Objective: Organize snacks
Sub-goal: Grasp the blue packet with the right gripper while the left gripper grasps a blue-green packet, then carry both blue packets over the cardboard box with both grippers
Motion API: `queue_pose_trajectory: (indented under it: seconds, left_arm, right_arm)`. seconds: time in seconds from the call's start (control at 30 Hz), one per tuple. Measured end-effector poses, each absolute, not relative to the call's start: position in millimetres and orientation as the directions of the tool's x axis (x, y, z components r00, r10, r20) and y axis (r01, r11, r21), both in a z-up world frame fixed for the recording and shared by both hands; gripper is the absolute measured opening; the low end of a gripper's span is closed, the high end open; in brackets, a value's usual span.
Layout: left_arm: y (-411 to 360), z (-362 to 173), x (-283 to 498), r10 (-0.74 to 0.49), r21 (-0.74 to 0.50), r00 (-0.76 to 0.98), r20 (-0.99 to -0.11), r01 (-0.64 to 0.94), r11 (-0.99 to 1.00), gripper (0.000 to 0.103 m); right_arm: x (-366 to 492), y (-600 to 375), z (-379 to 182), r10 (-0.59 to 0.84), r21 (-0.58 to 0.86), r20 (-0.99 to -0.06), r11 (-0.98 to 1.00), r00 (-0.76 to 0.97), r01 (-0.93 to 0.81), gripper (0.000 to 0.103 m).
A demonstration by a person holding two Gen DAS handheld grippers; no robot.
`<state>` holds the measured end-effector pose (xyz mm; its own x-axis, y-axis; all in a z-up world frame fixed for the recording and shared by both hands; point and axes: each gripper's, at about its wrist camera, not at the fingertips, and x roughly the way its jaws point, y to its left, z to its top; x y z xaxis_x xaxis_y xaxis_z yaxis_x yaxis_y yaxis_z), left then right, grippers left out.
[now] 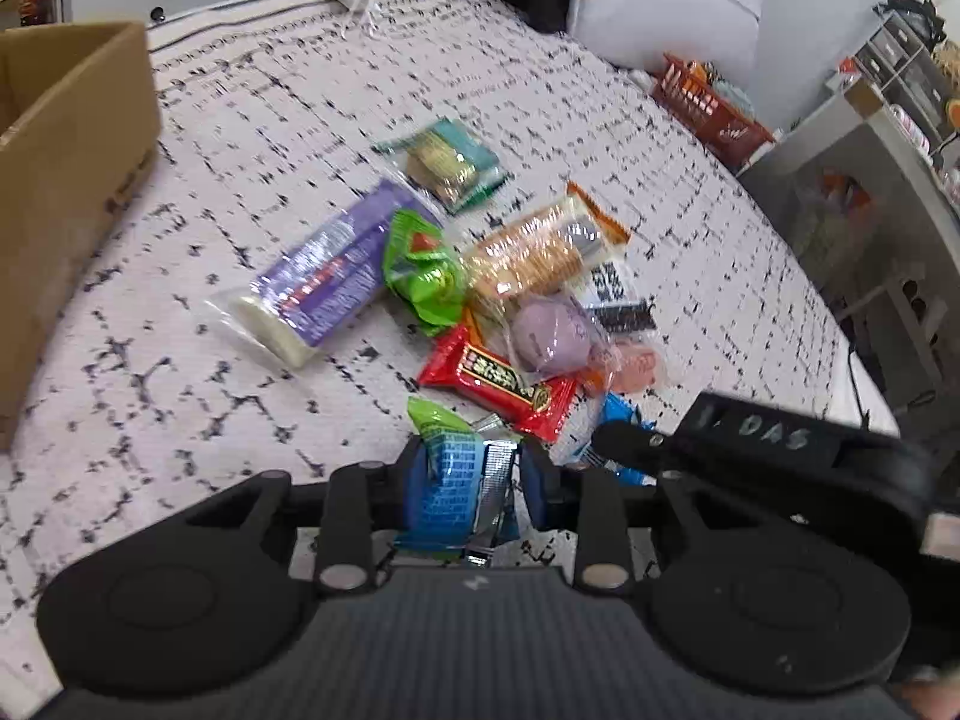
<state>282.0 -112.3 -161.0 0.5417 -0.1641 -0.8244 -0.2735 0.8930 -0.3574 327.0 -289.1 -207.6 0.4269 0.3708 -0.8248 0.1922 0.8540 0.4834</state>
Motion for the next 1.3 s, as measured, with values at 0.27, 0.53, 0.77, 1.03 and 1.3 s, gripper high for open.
queue_pose_trajectory:
  seconds: [0.27, 0.53, 0.77, 1.03, 1.3]
  left_arm:
    - [-95.7, -124.1, 253.7, -0.152, -0.378, 0.603, -0.783, -0.266, 0.887, 0.032]
    - [-73.5, -93.6, 221.3, -0.128, -0.397, 0.660, -0.741, -0.276, 0.875, 0.031]
    - [-49.4, -68.5, 195.5, -0.083, -0.391, 0.700, -0.709, -0.293, 0.872, 0.031]
    - [-27.2, -48.2, 176.0, -0.046, -0.407, 0.735, -0.676, -0.321, 0.855, 0.031]
    - [-13.5, -36.5, 167.1, -0.014, -0.415, 0.761, -0.649, -0.339, 0.844, 0.031]
  right_arm:
    - [317.2, -286.1, -198.2, 0.383, 0.479, -0.814, 0.868, 0.437, 0.131, 0.022]
    - [292.1, -274.1, -165.1, 0.402, 0.471, -0.766, 0.882, 0.502, 0.014, 0.022]
    - [277.4, -263.0, -135.6, 0.387, 0.421, -0.727, 0.904, 0.567, -0.076, 0.022]
    - [261.9, -256.8, -115.7, 0.406, 0.414, -0.700, 0.901, 0.588, -0.129, 0.022]
    - [250.7, -240.6, -92.7, 0.463, 0.435, -0.659, 0.878, 0.593, -0.202, 0.022]
